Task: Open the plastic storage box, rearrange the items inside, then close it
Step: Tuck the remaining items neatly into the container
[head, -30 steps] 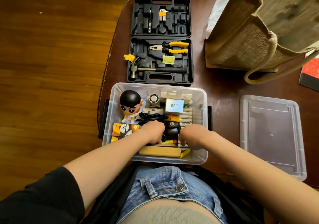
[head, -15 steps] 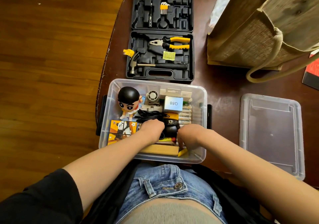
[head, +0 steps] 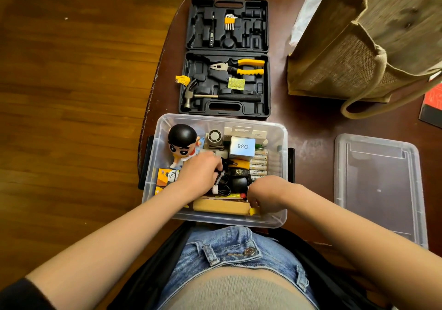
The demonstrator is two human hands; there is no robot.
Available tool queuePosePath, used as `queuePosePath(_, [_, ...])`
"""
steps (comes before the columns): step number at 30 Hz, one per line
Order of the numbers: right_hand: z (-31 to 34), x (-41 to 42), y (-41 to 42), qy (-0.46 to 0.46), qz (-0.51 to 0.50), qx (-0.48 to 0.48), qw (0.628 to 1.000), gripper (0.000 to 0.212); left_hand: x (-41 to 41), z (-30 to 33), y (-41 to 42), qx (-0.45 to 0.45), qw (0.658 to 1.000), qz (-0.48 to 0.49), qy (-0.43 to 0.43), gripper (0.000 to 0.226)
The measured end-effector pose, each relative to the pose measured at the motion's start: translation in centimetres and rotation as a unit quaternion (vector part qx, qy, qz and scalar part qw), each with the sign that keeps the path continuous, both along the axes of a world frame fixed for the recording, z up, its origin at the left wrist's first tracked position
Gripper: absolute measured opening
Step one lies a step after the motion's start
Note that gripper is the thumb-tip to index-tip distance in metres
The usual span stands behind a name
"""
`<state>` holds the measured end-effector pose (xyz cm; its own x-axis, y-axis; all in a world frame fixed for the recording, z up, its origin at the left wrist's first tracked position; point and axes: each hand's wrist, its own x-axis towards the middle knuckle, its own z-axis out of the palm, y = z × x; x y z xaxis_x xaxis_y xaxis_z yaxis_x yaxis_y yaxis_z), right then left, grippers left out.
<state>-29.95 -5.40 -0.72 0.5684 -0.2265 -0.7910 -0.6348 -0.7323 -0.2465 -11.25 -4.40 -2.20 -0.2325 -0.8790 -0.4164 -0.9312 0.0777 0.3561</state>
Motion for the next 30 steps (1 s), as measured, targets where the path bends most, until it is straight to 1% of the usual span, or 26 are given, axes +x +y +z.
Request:
queuePosePath(1, [0.1, -0.2, 0.0, -0.018, -0.004, -0.010, 1.000, 0.018, 0.1, -0.1, 0.0, -0.022, 1.000, 0.011, -0.001, 0.025])
queuePosePath(2, [0.2, -0.5, 0.0, -0.032, -0.015, -0.026, 0.999, 0.011, 0.2, -0.1, -0.1, -0.030, 0.999, 0.013, -0.011, 0.033])
queuePosePath(3, [0.3, -0.7, -0.1, -0.049, -0.034, -0.040, 0.997, 0.009, 0.3, -0.3, -0.2, -0.023, 0.999, 0.011, -0.029, 0.041])
queuePosePath(5, [0.6, -0.9, 0.0, -0.072, -0.085, -0.057, 0.992, 0.030, 0.4, -0.5, -0.4, -0.001, 0.998, 0.006, -0.065, 0.048])
queuePosePath(7, [0.9, -1.1, -0.2, -0.092, -0.125, -0.069, 0.985, 0.033, 0.4, -0.7, -0.7, -0.001, 0.996, -0.006, -0.092, 0.042])
queuePosePath(9, [1.2, -1.1, -0.4, -0.107, -0.151, -0.075, 0.980, 0.033, 0.6, -0.8, -1.1, -0.009, 0.995, -0.014, -0.100, 0.037])
queuePosePath(13, [1.7, -0.9, -0.8, -0.112, -0.185, -0.069, 0.974, 0.013, 0.9, -0.9, -1.7, -0.005, 0.996, -0.015, -0.086, 0.039])
queuePosePath(14, [1.9, -0.7, -0.7, -0.109, -0.192, -0.072, 0.973, 0.016, 0.9, -1.0, -1.8, -0.004, 0.996, -0.018, -0.084, 0.039])
queuePosePath(17, [2.1, -0.3, -0.4, -0.079, -0.204, -0.117, 0.969, 0.032, 1.2, -1.4, -1.9, 0.001, 0.996, -0.027, -0.083, 0.040])
queuePosePath(18, [2.0, -0.1, -0.2, -0.064, -0.192, -0.142, 0.969, 0.033, 1.2, -1.5, -2.0, 0.007, 0.996, -0.025, -0.081, 0.040])
queuePosePath(21, [1.8, 0.4, 0.6, -0.004, -0.152, -0.181, 0.972, 0.022, 1.5, -1.7, -2.1, 0.020, 0.997, -0.017, -0.074, 0.037])
queuePosePath(22, [1.5, 0.5, 0.9, 0.019, -0.142, -0.184, 0.973, 0.023, 1.5, -1.8, -2.1, 0.021, 0.998, -0.015, -0.066, 0.039])
queuePosePath(26, [0.0, 1.4, 1.7, 0.105, -0.098, -0.221, 0.965, 0.036, 1.9, -2.1, -1.5, 0.030, 0.998, -0.025, -0.043, 0.044])
queuePosePath(30, [-1.9, 2.2, 1.3, 0.141, -0.075, -0.235, 0.959, 0.040, 1.7, -2.3, -1.1, 0.043, 0.997, -0.028, -0.052, 0.040])
